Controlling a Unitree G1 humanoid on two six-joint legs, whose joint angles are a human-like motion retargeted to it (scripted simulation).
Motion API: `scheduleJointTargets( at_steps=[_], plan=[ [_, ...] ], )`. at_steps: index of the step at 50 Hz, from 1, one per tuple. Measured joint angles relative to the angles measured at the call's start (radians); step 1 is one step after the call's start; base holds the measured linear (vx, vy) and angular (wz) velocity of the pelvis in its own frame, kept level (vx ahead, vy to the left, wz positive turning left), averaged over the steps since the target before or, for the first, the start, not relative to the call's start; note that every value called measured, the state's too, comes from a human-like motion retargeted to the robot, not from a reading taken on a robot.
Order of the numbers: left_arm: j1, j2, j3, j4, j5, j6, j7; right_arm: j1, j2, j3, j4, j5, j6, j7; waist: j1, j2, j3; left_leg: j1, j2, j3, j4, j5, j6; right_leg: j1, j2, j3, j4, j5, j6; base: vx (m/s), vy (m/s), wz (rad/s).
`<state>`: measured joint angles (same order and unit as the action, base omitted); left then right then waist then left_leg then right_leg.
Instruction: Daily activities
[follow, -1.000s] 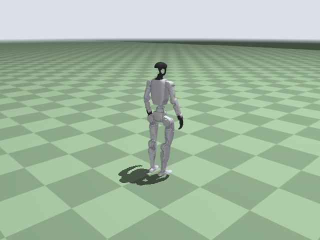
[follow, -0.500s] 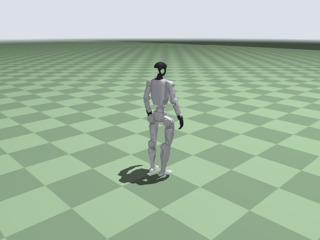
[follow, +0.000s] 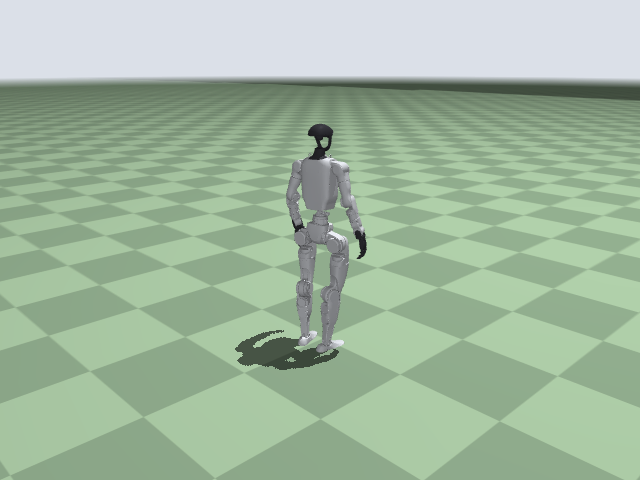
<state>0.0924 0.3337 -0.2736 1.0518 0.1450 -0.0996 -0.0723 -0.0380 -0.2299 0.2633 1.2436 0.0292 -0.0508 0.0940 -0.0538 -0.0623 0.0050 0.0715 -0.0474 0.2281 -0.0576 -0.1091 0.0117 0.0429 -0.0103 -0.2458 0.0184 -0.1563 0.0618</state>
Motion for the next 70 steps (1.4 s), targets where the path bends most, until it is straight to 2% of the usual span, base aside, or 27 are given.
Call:
scheduleJointTargets(
  at_steps=[15,23,27,32,35,37,41,45,48,50,52,53,55,57,59,63,65,68,70],
  plan=[
    [0.015,0.014,0.012,-0.019,-0.009,0.003,-0.001,0.035,0.01,0.009,0.011,0.003,0.003,-0.006,0.009,-0.011,-0.015,-0.017,-0.002,-0.04,0.019,-0.018,0.008,-0.014,-0.006,-0.011,0.032,-0.033,-0.016,0.0,0.0,0.01],
    [0.024,0.023,0.049,-0.002,-0.034,0.015,0.008,0.053,0.034,0.012,0.017,-0.015,0.004,-0.001,0.024,-0.024,-0.02,-0.052,0.009,-0.063,0.113,-0.075,0.012,-0.015,-0.005,-0.014,0.068,-0.064,-0.034,0.08,-0.04,0.15],
    [0.036,0.019,0.077,0.005,-0.051,0.021,0.022,-0.016,0.049,0.013,-0.013,-0.045,0.001,0.002,0.05,-0.033,-0.014,-0.132,0.028,-0.071,0.314,-0.144,0.022,0.002,-0.001,-0.009,0.074,-0.076,-0.051,0.15,-0.04,0.06],
    [0.05,-0.002,0.101,0.015,-0.082,0.026,0.033,-0.037,0.056,0.028,-0.031,-0.078,0.001,0.005,0.115,-0.045,0.019,-0.374,0.116,-0.015,0.806,-0.216,0.075,0.047,0.002,-0.003,0.056,-0.093,-0.061,0.24,0.0,0.06],
    [0.066,-0.03,0.111,0.045,-0.108,0.032,0.033,-0.049,0.058,0.042,-0.051,-0.086,-0.001,0.0,0.159,-0.047,0.03,-0.515,0.146,0.005,0.904,-0.242,0.086,0.066,0.002,0.003,0.051,-0.109,-0.055,0.38,0.07,0.12],
    [0.072,-0.049,0.12,0.075,-0.131,0.035,0.033,-0.06,0.06,0.05,-0.066,-0.086,-0.007,-0.002,0.182,-0.051,0.029,-0.584,0.153,0.025,0.831,-0.24,0.074,0.077,-0.003,0.003,0.047,-0.126,-0.047,0.48,0.13,0.24],
    [0.066,-0.065,0.141,0.144,-0.177,0.031,0.048,-0.089,0.065,0.067,-0.088,-0.09,-0.019,-0.005,0.213,-0.058,0.013,-0.653,0.145,0.06,0.509,-0.169,0.022,0.103,-0.018,-0.014,0.056,-0.161,-0.032,0.59,0.18,0.35],
    [0.072,-0.065,0.166,0.174,-0.216,0.023,0.066,-0.097,0.073,0.066,-0.082,-0.073,-0.022,-0.016,0.228,-0.071,-0.022,-0.657,0.126,0.069,0.356,-0.077,-0.001,0.12,-0.053,-0.003,0.138,-0.12,-0.009,0.76,0.23,0.5],
    [0.073,-0.058,0.164,0.171,-0.235,0.015,0.069,-0.076,0.078,0.052,-0.047,-0.041,-0.024,-0.028,0.213,-0.106,-0.05,-0.613,0.069,0.065,0.395,-0.018,0.024,0.091,-0.104,0.048,0.331,-0.059,0.02,0.89,0.24,0.76],
    [0.066,-0.054,0.156,0.158,-0.237,0.012,0.062,-0.064,0.075,0.047,-0.02,-0.02,-0.025,-0.019,0.184,-0.126,-0.056,-0.548,0.014,0.051,0.399,-0.027,0.051,0.021,-0.16,0.066,0.581,0.056,0.022,0.93,0.24,0.8],
    [0.042,-0.047,0.146,0.132,-0.225,0.013,0.058,-0.063,0.067,0.045,-0.004,-0.01,-0.024,-0.008,0.141,-0.131,-0.047,-0.45,-0.04,0.023,0.36,-0.057,0.072,-0.097,-0.213,0.079,0.862,0.125,-0.015,0.96,0.23,0.71],
    [0.024,-0.042,0.138,0.118,-0.216,0.016,0.061,-0.065,0.063,0.044,0.002,-0.008,-0.023,-0.007,0.117,-0.127,-0.039,-0.395,-0.062,0.005,0.326,-0.069,0.075,-0.158,-0.229,0.083,0.97,0.106,-0.041,0.98,0.22,0.68],
    [-0.017,-0.032,0.12,0.094,-0.199,0.023,0.071,-0.062,0.051,0.041,0.004,-0.006,-0.023,-0.015,0.064,-0.111,-0.025,-0.273,-0.091,-0.036,0.245,-0.086,0.069,-0.275,-0.235,0.082,1.09,0.003,-0.079,1.0,0.19,0.75],
    [-0.063,-0.024,0.105,0.071,-0.199,0.025,0.084,-0.048,0.036,0.036,-0.005,0.0,-0.023,-0.024,0.006,-0.091,-0.012,-0.145,-0.103,-0.081,0.166,-0.102,0.058,-0.377,-0.216,0.068,1.052,-0.092,-0.081,1.02,0.14,0.93],
    [-0.107,-0.014,0.096,0.039,-0.211,0.014,0.097,-0.027,0.024,0.027,-0.014,0.014,-0.022,-0.029,-0.048,-0.074,0.002,-0.026,-0.106,-0.124,0.104,-0.12,0.049,-0.46,-0.189,0.058,0.906,-0.122,-0.055,1.05,0.09,1.07],
    [-0.183,0.021,0.091,-0.056,-0.239,-0.032,0.128,0.01,0.015,-0.004,-0.006,0.048,-0.012,-0.04,-0.109,-0.041,0.016,0.155,-0.093,-0.179,0.038,-0.151,0.018,-0.537,-0.101,0.069,0.391,-0.023,0.052,1.08,0.01,0.92],
    [-0.203,0.038,0.095,-0.109,-0.249,-0.053,0.146,0.028,0.015,-0.015,0.004,0.045,-0.006,-0.045,-0.115,-0.029,0.008,0.201,-0.088,-0.2,0.063,-0.167,-0.008,-0.544,-0.068,0.098,0.197,0.028,0.083,1.1,-0.07,0.61],
    [-0.189,0.03,0.116,-0.146,-0.268,-0.068,0.157,0.05,0.017,-0.023,0.028,0.033,0.002,-0.049,-0.111,-0.001,-0.007,0.226,-0.052,-0.231,0.249,-0.133,-0.045,-0.526,-0.033,0.123,0.264,0.082,0.053,1.13,-0.13,0.49],
    [-0.15,0.011,0.122,-0.135,-0.281,-0.065,0.153,0.064,0.02,-0.015,0.031,0.026,0.001,-0.059,-0.098,0.028,-0.01,0.17,-0.012,-0.235,0.511,-0.019,-0.093,-0.483,0.001,0.123,0.35,0.087,0.006,1.11,-0.16,0.27]
  ],
)
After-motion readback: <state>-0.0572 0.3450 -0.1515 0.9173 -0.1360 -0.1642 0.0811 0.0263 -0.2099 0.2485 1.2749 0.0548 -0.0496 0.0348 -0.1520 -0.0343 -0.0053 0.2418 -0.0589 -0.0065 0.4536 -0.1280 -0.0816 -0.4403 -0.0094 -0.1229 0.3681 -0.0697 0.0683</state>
